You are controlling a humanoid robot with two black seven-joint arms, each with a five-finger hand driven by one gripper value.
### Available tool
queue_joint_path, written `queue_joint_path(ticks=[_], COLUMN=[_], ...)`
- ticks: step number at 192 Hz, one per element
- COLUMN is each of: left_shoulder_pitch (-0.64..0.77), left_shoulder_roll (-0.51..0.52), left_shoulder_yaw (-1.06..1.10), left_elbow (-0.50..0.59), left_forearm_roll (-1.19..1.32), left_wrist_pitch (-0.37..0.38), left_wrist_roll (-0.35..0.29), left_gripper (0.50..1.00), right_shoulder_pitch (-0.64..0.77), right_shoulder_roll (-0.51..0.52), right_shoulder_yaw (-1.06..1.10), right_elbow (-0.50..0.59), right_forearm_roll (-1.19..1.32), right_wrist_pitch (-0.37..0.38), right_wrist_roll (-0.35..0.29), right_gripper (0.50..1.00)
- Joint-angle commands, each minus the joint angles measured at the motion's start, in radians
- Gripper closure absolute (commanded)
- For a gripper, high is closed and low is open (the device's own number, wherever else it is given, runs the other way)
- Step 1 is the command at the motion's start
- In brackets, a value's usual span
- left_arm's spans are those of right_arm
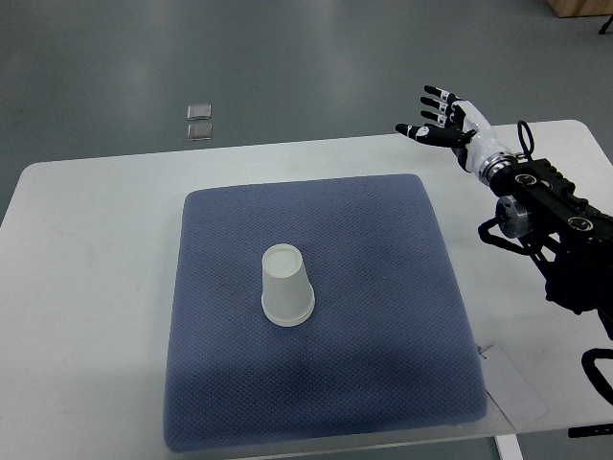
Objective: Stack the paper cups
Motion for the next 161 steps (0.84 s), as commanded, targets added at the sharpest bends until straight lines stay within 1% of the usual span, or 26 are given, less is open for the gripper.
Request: queue_joint_path(ticks=[1,18,34,47,85,106,125,161], left_shoulder_pitch=[0.001,-0.001,0.001,0.001,0.001,0.001,0.001,0.001], left_shoulder_roll=[0.0,0.0,0.0,0.0,0.0,0.0,0.0,0.0], left_shoulder_yaw=[0.0,0.0,0.0,0.0,0.0,0.0,0.0,0.0], left_elbow=[0.0,0.0,0.0,0.0,0.0,0.0,0.0,0.0], left_forearm_roll=[-0.001,0.001,-0.001,-0.001,0.001,0.001,0.001,-0.001], left_wrist_pitch=[0.0,0.0,0.0,0.0,0.0,0.0,0.0,0.0], left_wrist_roll=[0.0,0.0,0.0,0.0,0.0,0.0,0.0,0.0], left_gripper=[0.5,0.5,0.5,0.5,0.5,0.5,0.5,0.5], right_shoulder_pitch=[-0.014,-0.022,-0.026,-0.031,-0.046,-0.061,-0.063,-0.071], right_shoulder_roll=[0.013,0.02,0.025,0.042,0.059,0.075,0.089,0.094], right_shoulder_yaw=[0.036,0.065,0.091,0.11,0.13,0.148,0.159,0.157], right_elbow=[-0.021,-0.035,-0.038,-0.039,-0.042,-0.047,-0.045,-0.045], right_forearm_roll=[0.0,0.0,0.0,0.0,0.0,0.012,0.023,0.024], right_wrist_pitch=[0.067,0.119,0.127,0.115,0.11,0.07,0.05,0.05], right_wrist_roll=[0.0,0.0,0.0,0.003,0.005,0.005,0.006,0.011], right_gripper=[0.581,0.581,0.581,0.581,0.579,0.579,0.579,0.579])
